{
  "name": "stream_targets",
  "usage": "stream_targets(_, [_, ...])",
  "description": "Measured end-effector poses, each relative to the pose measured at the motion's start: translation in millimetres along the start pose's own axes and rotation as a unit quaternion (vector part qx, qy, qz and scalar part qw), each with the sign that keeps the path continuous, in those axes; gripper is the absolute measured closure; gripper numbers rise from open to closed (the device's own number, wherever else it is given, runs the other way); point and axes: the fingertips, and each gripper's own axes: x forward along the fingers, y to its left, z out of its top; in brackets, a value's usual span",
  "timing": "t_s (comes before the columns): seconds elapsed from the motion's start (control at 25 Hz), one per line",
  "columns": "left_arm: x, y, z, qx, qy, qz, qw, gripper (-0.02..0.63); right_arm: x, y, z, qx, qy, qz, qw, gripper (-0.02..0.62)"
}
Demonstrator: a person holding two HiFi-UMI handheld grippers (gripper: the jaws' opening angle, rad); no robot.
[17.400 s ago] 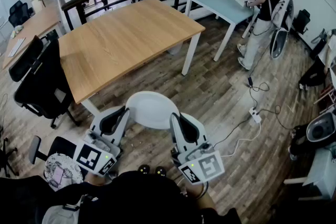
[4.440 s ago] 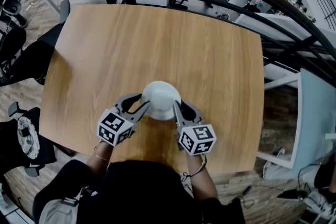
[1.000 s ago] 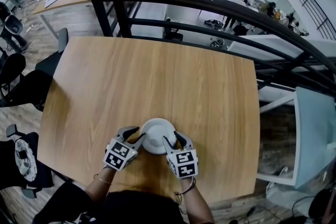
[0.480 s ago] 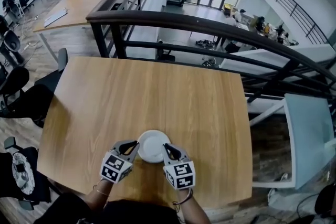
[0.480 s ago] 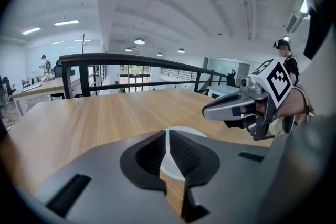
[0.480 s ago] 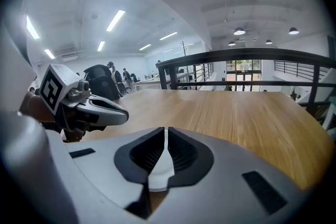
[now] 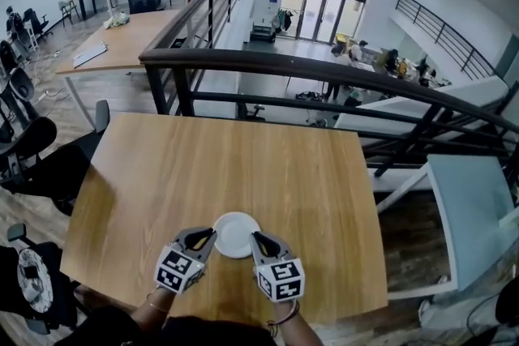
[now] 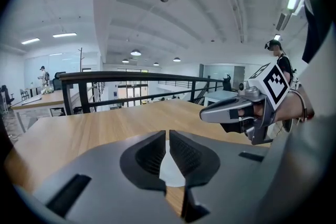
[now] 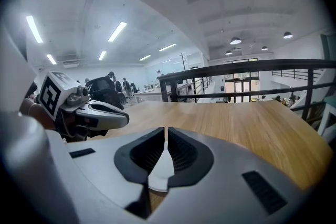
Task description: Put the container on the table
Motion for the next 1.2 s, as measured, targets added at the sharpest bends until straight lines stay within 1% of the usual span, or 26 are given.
stream_targets(0.32, [-19,-31,7,0.019,-0.017,-0.010,0.9996,0.571,-33,12,2,0.000,-0.024,-0.005,1.000,0.563])
stream_targets(0.44, [-21,-40,11,0.025,-0.022,-0.015,0.9993,0.571,-43,16,6,0.003,-0.034,-0.001,0.999,0.569])
stream_targets(0.68, [-30,-49,12,0.035,-0.022,-0.020,0.9989,0.571,-51,27,10,0.017,-0.054,0.006,0.998,0.572])
stream_targets(0.96, [-39,-70,22,0.040,-0.037,-0.029,0.9981,0.571,-76,29,13,0.021,-0.064,-0.002,0.998,0.572])
stream_targets(1.2, [-51,-83,19,0.044,-0.039,-0.033,0.9977,0.571,-91,35,11,0.025,-0.077,-0.005,0.997,0.572])
